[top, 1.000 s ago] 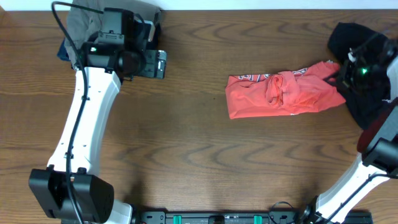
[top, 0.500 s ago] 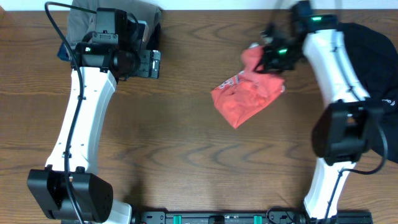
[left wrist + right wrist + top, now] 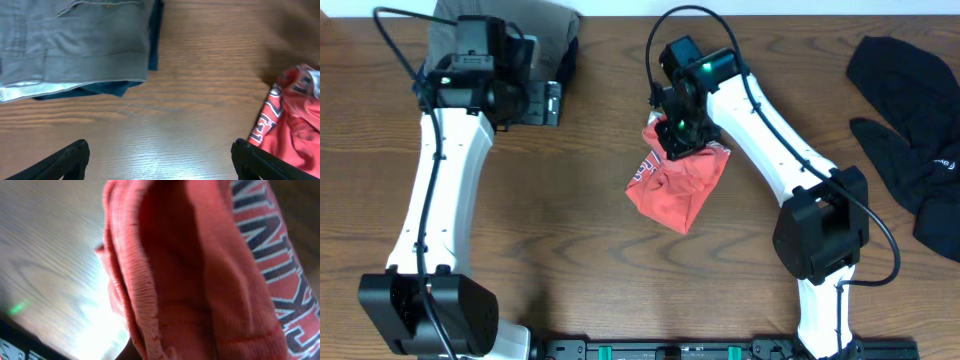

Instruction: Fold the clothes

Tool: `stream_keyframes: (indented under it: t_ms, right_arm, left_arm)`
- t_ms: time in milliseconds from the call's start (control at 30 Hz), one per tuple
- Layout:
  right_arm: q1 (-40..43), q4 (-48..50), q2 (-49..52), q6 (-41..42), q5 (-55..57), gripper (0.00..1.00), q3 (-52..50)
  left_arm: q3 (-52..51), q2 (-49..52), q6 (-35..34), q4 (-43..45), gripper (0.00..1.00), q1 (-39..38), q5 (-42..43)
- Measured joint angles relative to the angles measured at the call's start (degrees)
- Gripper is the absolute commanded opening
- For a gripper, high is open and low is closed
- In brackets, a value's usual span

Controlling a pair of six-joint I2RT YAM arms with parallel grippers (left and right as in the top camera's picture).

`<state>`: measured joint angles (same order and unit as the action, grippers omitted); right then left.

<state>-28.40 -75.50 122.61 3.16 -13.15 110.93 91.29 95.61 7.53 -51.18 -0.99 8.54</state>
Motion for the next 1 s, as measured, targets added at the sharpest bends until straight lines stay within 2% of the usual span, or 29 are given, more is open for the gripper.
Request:
stream_keyframes:
  t_ms: [167,300,400,500,733,1000]
  right_arm:
    - [0.3,-3.5,0.0,-0.5,-0.1,0.03,-1.8]
    - [-0.8,-4.4,0.0,-2.7,-3.0,0.25,-5.1]
    - [-2.7,-3.4,0.0,-4.5,-6.2,0.45,-8.9]
    - [-5.6,-0.8,0.0,-6.5,-8.8,0.57,-11.6]
    - [-10.3,4.2,0.0,-7.8,-11.9,0.59,-12.1]
    - [-6.9,4.9,-0.1,-7.8,-15.6,0.57,-9.8]
  left_arm:
    - [0.0,0.0,0.0,0.0,0.92,1.4,-0.2]
    - [0.0,0.0,0.0,0.5,0.92,1.6,-0.2]
    - [0.0,0.0,0.0,1.0,0.92,1.7,-0.2]
    - [0.0,0.0,0.0,1.7,0.92,1.8,-0.2]
    - [0.0,0.0,0.0,1.8,0.92,2.0,-0.2]
    - [-0.7,0.0,0.0,1.7,0.92,2.0,-0.2]
